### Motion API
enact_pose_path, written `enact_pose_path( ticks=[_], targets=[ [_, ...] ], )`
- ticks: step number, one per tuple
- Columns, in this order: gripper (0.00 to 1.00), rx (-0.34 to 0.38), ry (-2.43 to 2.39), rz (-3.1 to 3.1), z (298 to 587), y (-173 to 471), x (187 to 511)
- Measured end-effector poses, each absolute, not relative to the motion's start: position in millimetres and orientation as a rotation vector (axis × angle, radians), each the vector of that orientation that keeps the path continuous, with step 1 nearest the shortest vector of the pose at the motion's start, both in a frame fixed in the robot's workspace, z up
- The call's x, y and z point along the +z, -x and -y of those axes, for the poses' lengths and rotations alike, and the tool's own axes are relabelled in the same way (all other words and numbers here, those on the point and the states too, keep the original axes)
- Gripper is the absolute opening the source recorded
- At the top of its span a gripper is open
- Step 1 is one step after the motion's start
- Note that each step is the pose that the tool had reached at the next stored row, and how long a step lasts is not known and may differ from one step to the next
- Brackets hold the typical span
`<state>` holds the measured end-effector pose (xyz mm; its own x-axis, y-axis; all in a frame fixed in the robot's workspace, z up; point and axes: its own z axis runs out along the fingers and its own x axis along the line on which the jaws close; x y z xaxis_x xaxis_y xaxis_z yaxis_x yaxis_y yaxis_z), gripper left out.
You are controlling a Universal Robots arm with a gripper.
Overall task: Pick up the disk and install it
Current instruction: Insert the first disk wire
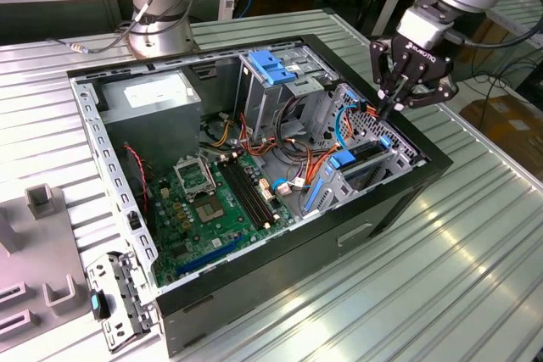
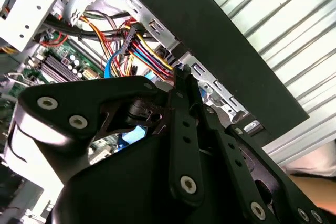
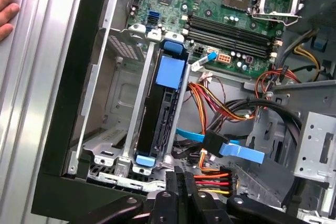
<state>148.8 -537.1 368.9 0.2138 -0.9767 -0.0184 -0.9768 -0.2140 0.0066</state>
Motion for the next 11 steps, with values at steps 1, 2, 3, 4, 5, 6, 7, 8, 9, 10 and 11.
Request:
enact_pose_path(
  ticks=[1,2,3,4,5,6,7,8,9,10,11],
  targets=[
    [0.16,0.029,2.440,-1.968,537.1,-147.9,368.7],
    [0.16,0.027,2.441,-1.970,537.1,-144.9,368.4],
    [0.16,0.027,2.441,-1.970,537.0,-142.8,368.1],
    [0.16,0.027,2.437,-1.974,537.1,-141.3,367.5],
    [0.16,0.027,2.416,-2.000,537.1,-141.4,367.3],
    [0.16,0.027,2.387,-2.034,537.0,-141.4,366.9],
    [0.16,0.028,2.362,-2.062,537.0,-141.3,366.3],
    [0.16,0.027,2.343,-2.084,537.0,-141.3,365.9],
    [0.16,0.027,2.329,-2.100,537.1,-141.3,365.6],
    [0.16,0.027,2.316,-2.114,537.1,-141.3,365.3],
    [0.16,0.027,2.287,-2.145,537.1,-141.3,364.8]
  ],
)
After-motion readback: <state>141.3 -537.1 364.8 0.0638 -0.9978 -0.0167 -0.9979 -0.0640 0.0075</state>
